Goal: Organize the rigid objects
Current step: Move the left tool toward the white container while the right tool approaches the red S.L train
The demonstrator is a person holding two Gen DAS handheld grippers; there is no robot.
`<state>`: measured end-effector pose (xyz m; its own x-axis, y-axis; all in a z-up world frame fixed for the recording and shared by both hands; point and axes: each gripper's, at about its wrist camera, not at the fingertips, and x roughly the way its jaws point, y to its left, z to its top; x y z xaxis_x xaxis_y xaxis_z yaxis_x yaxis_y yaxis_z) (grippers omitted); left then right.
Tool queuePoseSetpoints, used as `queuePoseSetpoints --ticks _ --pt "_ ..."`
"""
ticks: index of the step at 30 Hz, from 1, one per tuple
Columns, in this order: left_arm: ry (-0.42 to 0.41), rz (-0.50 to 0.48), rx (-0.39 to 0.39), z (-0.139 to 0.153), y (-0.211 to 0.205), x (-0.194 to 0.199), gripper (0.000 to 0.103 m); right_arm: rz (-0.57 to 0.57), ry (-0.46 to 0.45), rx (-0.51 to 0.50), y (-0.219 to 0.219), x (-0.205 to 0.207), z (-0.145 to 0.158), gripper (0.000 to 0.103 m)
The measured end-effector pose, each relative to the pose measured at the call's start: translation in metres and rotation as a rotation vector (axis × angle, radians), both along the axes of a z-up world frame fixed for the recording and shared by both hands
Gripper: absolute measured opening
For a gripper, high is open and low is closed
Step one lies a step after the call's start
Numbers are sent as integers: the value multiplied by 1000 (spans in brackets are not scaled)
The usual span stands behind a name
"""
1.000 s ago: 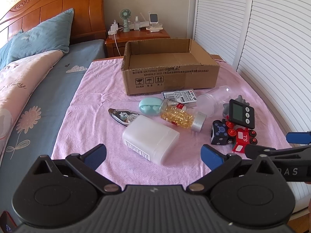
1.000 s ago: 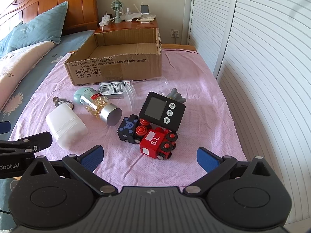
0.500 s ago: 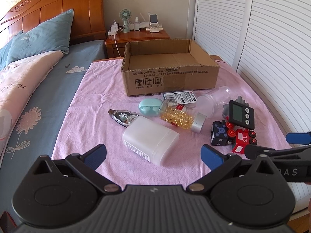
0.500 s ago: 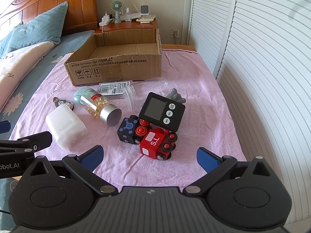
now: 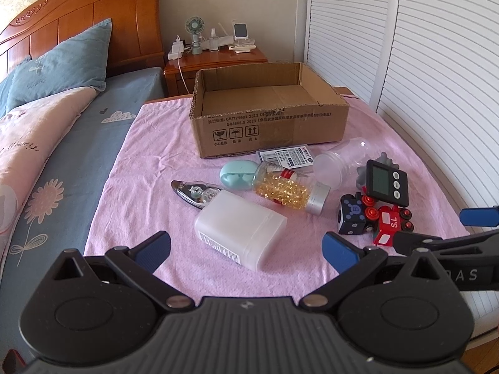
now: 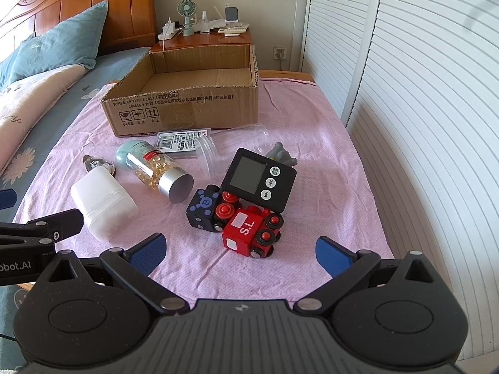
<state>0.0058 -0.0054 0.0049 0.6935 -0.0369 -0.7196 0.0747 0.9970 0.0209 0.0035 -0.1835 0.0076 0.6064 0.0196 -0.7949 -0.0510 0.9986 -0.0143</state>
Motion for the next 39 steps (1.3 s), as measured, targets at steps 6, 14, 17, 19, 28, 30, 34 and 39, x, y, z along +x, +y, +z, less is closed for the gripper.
queuePoseSetpoints --ticks 6,14,17,19,28,30,34,39 --pt "-1 -41 7 -3 1 4 102 25 -10 12 -2 2 0 103" --pt "32 -71 6 -16 8 16 102 46 -16 22 -9 9 -7 103" --pt "50 -74 11 -24 11 20 102 37 -6 30 -15 14 -12 103" --pt "62 -80 9 -28 13 23 102 33 3 41 -18 16 -16 103" --pt "97 -107 1 -44 17 36 102 -6 58 44 -32 29 -37 103" --pt "102 -113 1 -46 17 40 102 -12 69 49 -33 33 -41 103" --pt "107 -121 -1 -48 16 45 102 -19 75 67 -31 41 -46 103" --pt "112 -130 3 -51 14 52 102 -22 78 82 -27 55 -55 103"
